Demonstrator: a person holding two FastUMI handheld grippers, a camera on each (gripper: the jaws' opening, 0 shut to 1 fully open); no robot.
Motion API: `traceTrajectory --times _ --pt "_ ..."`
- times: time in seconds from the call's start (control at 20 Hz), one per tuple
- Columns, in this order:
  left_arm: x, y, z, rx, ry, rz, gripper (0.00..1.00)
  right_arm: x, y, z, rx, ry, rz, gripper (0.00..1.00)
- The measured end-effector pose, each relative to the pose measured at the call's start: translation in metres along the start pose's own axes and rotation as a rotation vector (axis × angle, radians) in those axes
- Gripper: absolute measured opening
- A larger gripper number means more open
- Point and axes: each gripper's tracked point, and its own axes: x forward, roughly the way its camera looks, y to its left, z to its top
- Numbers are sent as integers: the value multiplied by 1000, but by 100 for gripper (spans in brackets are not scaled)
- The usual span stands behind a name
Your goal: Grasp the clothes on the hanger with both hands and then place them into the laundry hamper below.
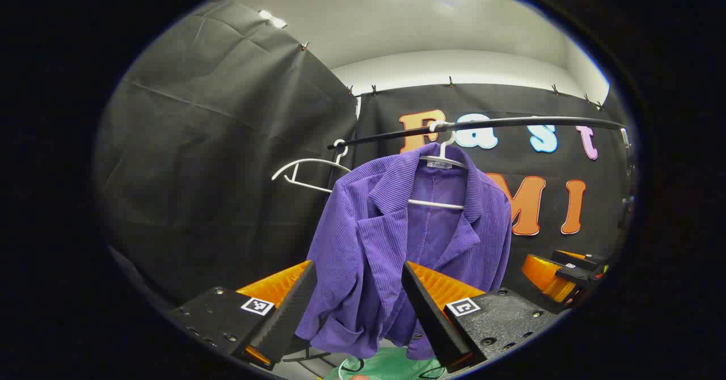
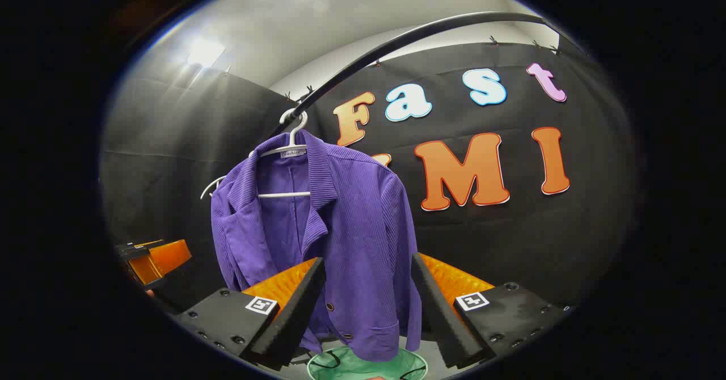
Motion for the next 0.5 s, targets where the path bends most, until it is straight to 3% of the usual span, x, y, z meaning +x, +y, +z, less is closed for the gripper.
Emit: traceTrajectory --times 0.1,0.15,0.2,0.25,0.3,0.5 --pt "0 -5 -4 7 6 -4 92 0 -3 -1 -3 8 2 99" --pt "2 -8 -4 9 7 -11 92 2 -3 0 -5 8 3 94" --pt "4 -11 -4 13 4 -17 92 3 -4 0 -7 6 2 100" --pt "6 -11 -2 18 0 -21 92 4 -4 0 -9 6 3 94" --pt "7 -13 -2 23 -3 -27 95 5 -3 0 -11 7 6 100" --pt "9 -19 2 27 -17 -47 92 4 1 3 -23 -4 16 96"
